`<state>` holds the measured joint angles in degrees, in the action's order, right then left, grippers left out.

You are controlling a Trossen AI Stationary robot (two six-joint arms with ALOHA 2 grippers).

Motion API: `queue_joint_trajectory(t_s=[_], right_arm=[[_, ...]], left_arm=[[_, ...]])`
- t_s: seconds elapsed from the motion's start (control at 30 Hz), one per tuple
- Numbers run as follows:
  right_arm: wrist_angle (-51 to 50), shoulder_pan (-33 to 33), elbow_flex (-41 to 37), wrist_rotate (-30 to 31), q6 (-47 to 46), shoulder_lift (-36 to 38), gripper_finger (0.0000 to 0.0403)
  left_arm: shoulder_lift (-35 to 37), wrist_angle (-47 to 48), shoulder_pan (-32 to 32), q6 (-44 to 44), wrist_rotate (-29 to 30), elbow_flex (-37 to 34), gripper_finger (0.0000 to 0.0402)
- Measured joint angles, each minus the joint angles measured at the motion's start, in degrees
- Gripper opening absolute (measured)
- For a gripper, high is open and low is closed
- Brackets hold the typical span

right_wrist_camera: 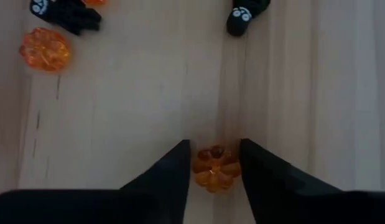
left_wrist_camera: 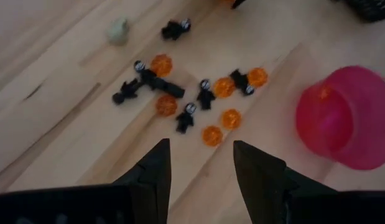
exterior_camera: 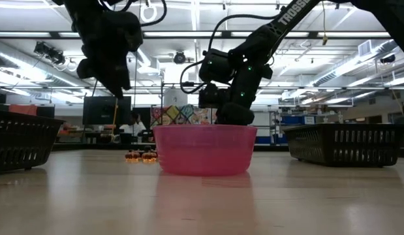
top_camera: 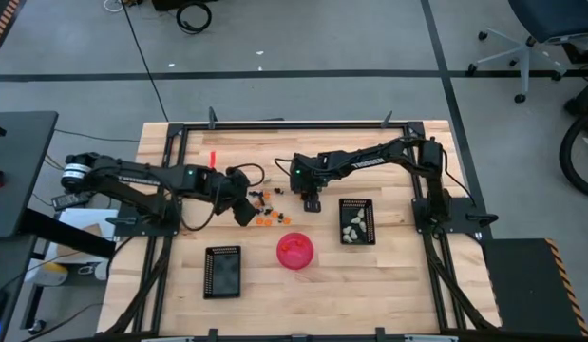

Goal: Sort Halloween decoration
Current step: Put the orange pumpkin toy into the pink bowl

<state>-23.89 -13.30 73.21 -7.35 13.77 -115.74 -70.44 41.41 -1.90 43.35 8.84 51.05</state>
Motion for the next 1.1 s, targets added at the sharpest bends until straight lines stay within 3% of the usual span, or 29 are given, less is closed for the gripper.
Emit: queue_joint_trajectory(t_s=[0.13, 0.33, 0.7, 0.9, 1.03, 1.1], right_arm=[[-0.49, 0.0, 0.0, -0.09, 0.87, -0.02, 0.0096], [-2.74, 0.06, -0.3, -1.26, 0.95, 1.53, 0.0098], [-6.04, 2.94, -0.35, -17.69, -8.66, 9.44, 0.0082], [-4.91, 6.95, -0.34, -19.15, -13.12, 9.57, 0.0071], [-5.13, 9.53, -0.31, -10.99, -14.7, 9.57, 0.0071], [-4.42, 9.92, -0.31, -10.47, -13.37, 9.57, 0.0075]], left_arm=[[0.02, 1.88, -0.79, 0.14, 0.07, 0.0, 0.0149], [0.02, 2.72, -0.97, 0.11, 0.09, 0.0, 0.0149], [0.05, 11.87, -0.97, -1.35, 0.09, 0.0, 0.0149], [0.05, 11.78, -0.95, -2.62, 0.09, 0.0, 0.0149], [0.05, 11.78, -0.95, -2.63, 0.09, 0.0, 0.0149], [0.05, 11.78, -0.95, -2.64, 0.09, 0.0, 0.0149]])
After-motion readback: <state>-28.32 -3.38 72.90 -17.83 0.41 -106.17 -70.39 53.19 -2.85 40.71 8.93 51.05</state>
